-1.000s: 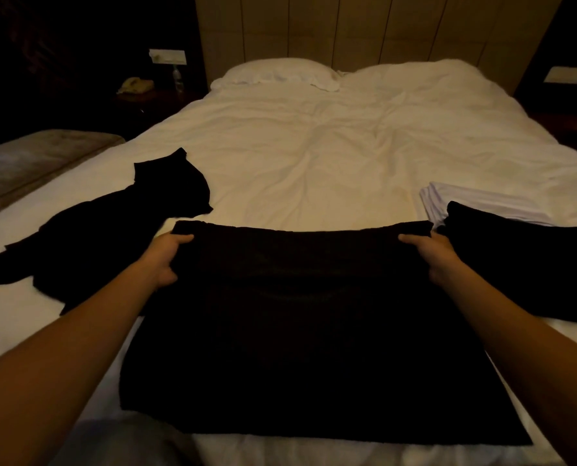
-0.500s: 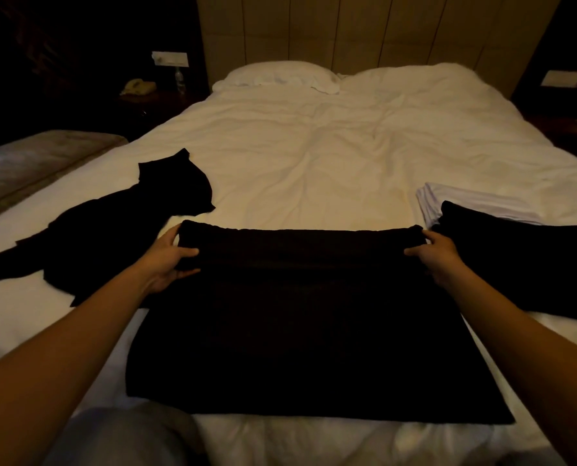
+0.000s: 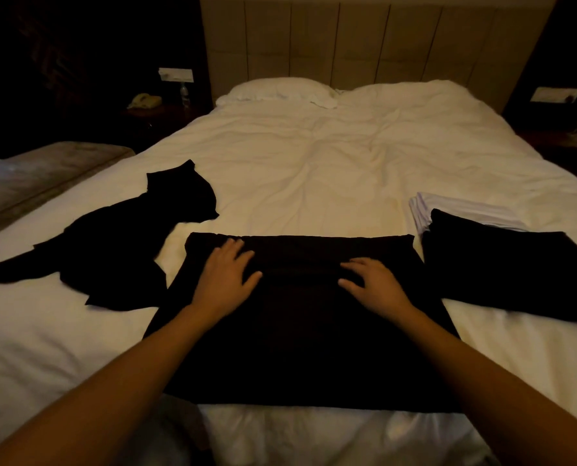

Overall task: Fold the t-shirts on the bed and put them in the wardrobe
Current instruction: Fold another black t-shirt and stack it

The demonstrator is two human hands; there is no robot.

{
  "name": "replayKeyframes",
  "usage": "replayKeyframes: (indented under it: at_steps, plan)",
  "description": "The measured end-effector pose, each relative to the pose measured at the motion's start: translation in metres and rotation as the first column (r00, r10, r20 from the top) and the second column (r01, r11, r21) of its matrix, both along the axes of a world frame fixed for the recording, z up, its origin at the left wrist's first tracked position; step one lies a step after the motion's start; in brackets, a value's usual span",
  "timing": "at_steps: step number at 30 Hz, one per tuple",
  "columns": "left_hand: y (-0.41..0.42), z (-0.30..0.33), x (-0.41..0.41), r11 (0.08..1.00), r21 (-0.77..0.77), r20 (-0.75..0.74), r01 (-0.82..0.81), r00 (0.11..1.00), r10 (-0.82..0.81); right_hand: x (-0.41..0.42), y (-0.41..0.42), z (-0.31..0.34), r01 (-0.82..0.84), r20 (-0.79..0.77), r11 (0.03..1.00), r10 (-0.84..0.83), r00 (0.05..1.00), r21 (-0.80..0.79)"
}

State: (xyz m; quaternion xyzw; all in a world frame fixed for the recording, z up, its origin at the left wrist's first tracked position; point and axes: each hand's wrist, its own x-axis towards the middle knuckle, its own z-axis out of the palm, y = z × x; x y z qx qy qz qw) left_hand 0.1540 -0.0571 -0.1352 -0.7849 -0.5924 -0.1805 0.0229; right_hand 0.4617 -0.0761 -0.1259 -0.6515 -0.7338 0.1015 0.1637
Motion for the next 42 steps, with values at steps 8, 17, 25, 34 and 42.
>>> replayKeyframes:
  at_steps: [8,17,25,34,42]
  plan:
    - [0.005,0.001,0.013,0.985,-0.161,0.014,0.055,0.998,-0.053,0.001,0.001,0.002,0.028,0.142,0.986,-0.051,0.988,0.163]
    - [-0.005,-0.012,-0.02,0.949,-0.278,-0.061,-0.15,0.988,0.139,-0.002,-0.013,0.005,-0.003,0.219,0.989,-0.029,0.975,0.146]
    - [0.0,-0.002,0.002,0.903,-0.293,-0.198,-0.313,0.944,0.263,-0.043,0.004,-0.004,-0.149,0.205,0.988,0.155,0.966,-0.045]
    - [0.047,0.006,0.059,0.943,-0.332,-0.012,0.034,0.999,-0.04,-0.054,0.051,0.002,0.002,0.129,0.999,-0.008,0.992,0.046]
    - [0.064,-0.018,0.031,0.943,-0.32,-0.131,-0.089,0.99,0.049,0.013,0.068,-0.02,0.09,0.266,0.993,-0.065,0.962,-0.082]
